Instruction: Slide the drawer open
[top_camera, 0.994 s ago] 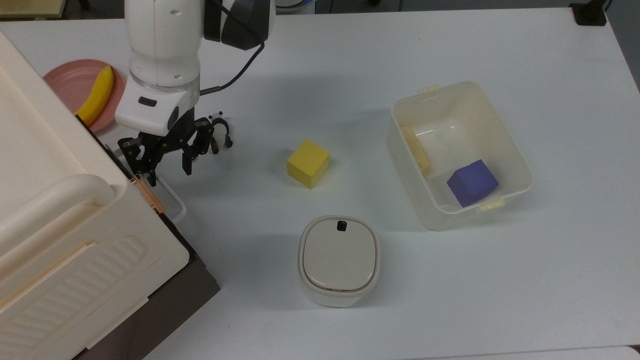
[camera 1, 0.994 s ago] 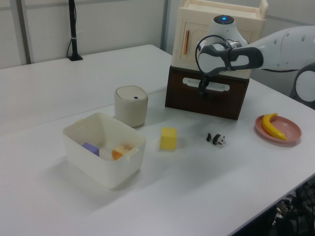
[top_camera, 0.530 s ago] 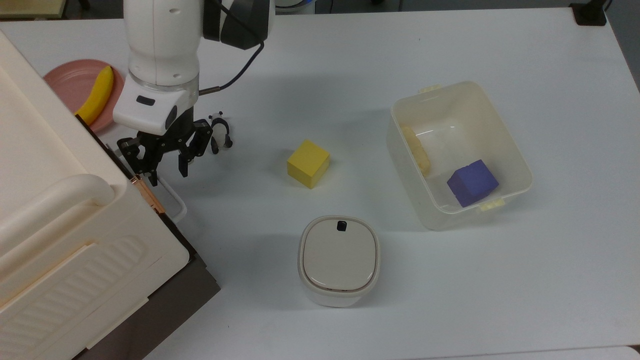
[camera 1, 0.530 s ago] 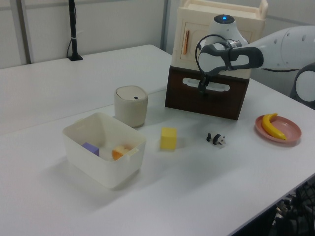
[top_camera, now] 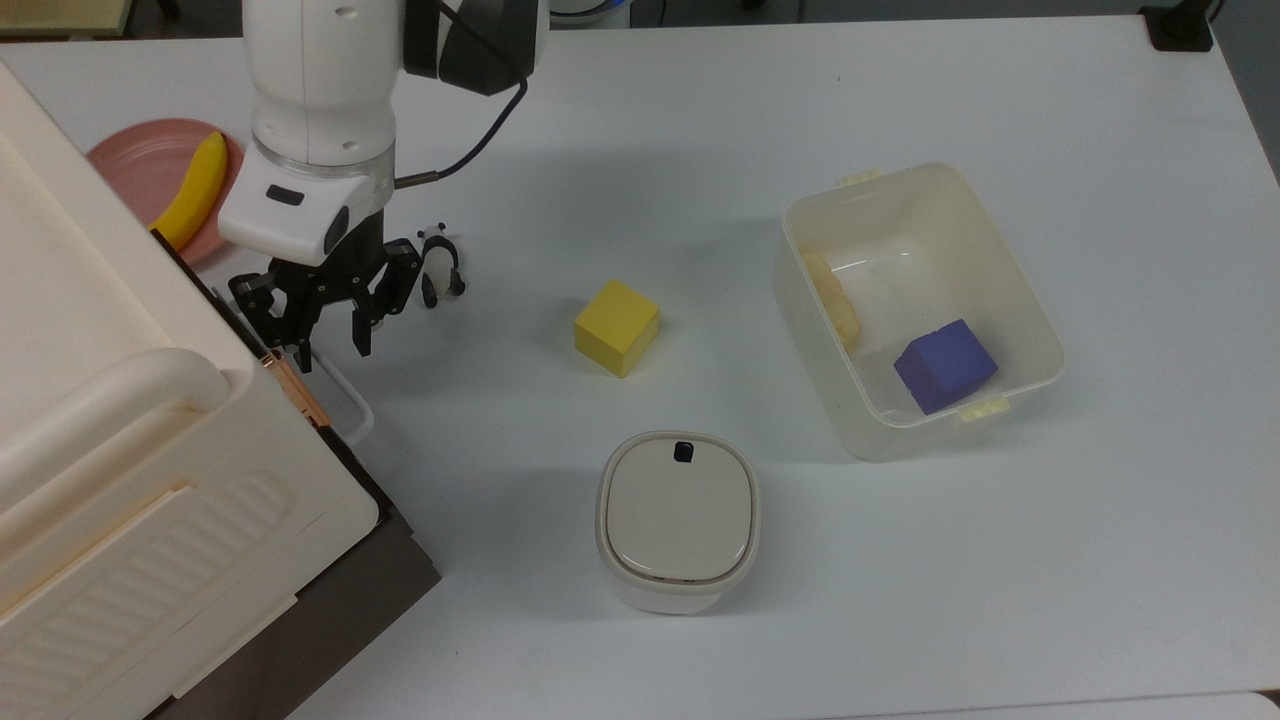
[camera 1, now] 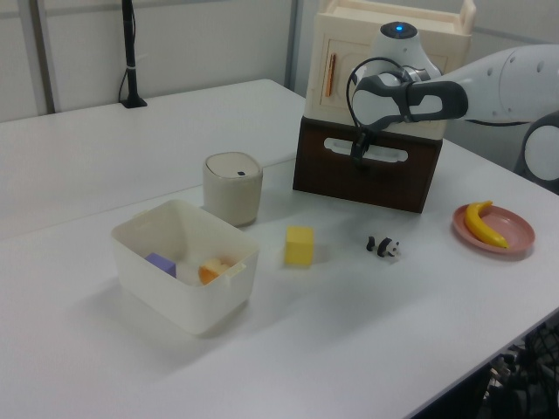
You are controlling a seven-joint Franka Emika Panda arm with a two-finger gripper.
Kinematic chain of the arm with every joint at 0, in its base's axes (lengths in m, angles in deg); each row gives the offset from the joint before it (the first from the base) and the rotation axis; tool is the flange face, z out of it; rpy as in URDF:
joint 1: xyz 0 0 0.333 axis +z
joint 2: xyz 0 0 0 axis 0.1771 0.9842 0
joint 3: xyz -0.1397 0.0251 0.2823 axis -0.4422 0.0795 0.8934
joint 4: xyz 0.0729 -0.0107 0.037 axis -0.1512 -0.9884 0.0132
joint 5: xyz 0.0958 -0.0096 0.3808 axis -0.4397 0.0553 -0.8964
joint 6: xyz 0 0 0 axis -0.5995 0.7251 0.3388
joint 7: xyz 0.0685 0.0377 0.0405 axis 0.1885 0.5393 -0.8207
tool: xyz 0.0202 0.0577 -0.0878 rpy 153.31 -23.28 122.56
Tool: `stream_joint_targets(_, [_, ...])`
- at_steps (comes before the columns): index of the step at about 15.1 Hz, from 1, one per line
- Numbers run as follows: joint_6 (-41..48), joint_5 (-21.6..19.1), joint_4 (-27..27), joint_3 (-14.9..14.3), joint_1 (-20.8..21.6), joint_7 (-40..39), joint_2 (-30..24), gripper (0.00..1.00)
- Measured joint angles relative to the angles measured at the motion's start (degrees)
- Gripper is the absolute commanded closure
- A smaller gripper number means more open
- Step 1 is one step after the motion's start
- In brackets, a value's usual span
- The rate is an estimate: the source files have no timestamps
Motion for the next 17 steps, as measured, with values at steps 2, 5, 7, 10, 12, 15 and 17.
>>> stream_joint_targets(2, [0.00, 0.00, 0.00, 0.00, 0.00, 0.00, 0.04, 0.71])
stream_joint_targets(5, [0.00, 0.01, 0.12, -0.01, -0.02, -0.02, 0.07, 0.78])
stream_joint_targets(7, [0.00, 0.02, 0.31, -0.05, -0.07, -0.59, 0.07, 0.85])
stream_joint_targets(10, [-0.01, 0.03, 0.34, -0.05, -0.06, -1.44, 0.10, 1.00])
stream_joint_targets(12, [0.00, 0.02, 0.36, -0.06, -0.08, -3.15, 0.10, 1.00])
stream_joint_targets(15, [0.00, 0.02, 0.36, -0.06, -0.08, -3.32, 0.10, 1.00])
stream_joint_targets(17, [0.00, 0.02, 0.36, -0.06, -0.08, -3.32, 0.10, 1.00])
